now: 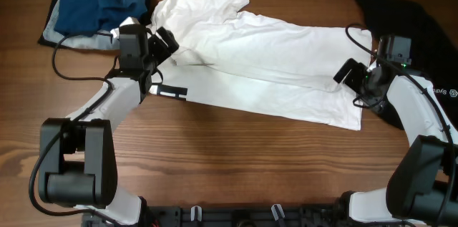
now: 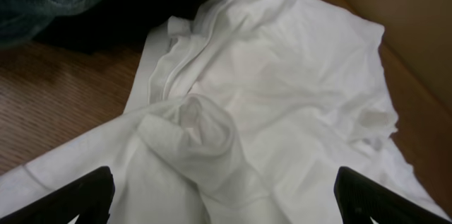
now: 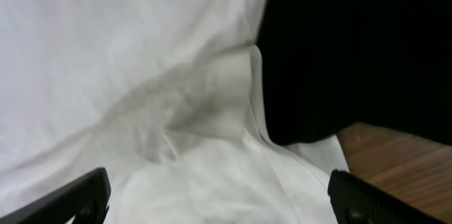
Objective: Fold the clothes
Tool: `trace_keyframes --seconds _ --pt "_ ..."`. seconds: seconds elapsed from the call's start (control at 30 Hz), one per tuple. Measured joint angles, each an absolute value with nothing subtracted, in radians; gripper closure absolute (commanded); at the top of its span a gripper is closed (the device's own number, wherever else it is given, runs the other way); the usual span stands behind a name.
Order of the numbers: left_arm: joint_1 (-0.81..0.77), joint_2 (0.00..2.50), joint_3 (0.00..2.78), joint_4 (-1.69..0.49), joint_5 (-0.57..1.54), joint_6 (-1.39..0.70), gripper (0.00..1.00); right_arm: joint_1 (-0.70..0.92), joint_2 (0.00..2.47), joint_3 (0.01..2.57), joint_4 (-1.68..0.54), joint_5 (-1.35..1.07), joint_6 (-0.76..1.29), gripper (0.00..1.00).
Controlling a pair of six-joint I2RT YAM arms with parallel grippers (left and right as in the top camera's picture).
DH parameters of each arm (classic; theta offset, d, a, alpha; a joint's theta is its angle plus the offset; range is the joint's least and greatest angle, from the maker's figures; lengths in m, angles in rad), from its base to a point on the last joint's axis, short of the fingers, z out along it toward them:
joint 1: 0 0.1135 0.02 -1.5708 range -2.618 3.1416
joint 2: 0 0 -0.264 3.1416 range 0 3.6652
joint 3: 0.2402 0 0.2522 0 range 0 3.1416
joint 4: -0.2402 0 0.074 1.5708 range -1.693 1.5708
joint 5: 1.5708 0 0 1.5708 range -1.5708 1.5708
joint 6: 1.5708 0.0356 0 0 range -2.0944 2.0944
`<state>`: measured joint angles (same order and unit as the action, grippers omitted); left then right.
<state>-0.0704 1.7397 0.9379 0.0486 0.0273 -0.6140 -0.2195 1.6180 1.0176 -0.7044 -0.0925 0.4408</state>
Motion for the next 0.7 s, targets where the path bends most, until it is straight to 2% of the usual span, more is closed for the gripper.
trace_keyframes --seconds 0.07,0.13,0.23,0.33,0.4,0.57,0.7 --pt "-0.07 1.73 0.997 -0.094 0.032 -0.549 0.0 -0.22 1.618 1.093 -0.825 -0.097 0.397 0.0" --pt "-0.07 1.718 1.124 -0.325 0.056 -0.469 0.0 -0.22 1.617 1.229 -0.969 -0.102 0.348 0.01" --pt "-0.076 1.718 1.437 -0.633 0.083 -0.341 0.0 -0.22 1.616 1.474 -1.132 -0.11 0.273 0.0" --pt "-0.103 1.724 1.693 -0.746 0.088 -0.224 0.0 -0.22 1.609 1.65 -1.199 -0.112 0.217 0.0" --pt "-0.132 1.738 1.808 -0.744 0.088 -0.157 0.0 -0.22 1.603 1.691 -1.202 -0.112 0.195 0.0" --pt "-0.189 1.963 2.034 -0.607 0.083 -0.008 0.0 -0.22 1.605 1.698 -1.212 -0.115 0.177 0.0" --pt "-0.224 2.325 2.206 -0.55 0.072 0.086 0.0 -0.22 1.61 1.698 -1.216 -0.115 0.177 0.01"
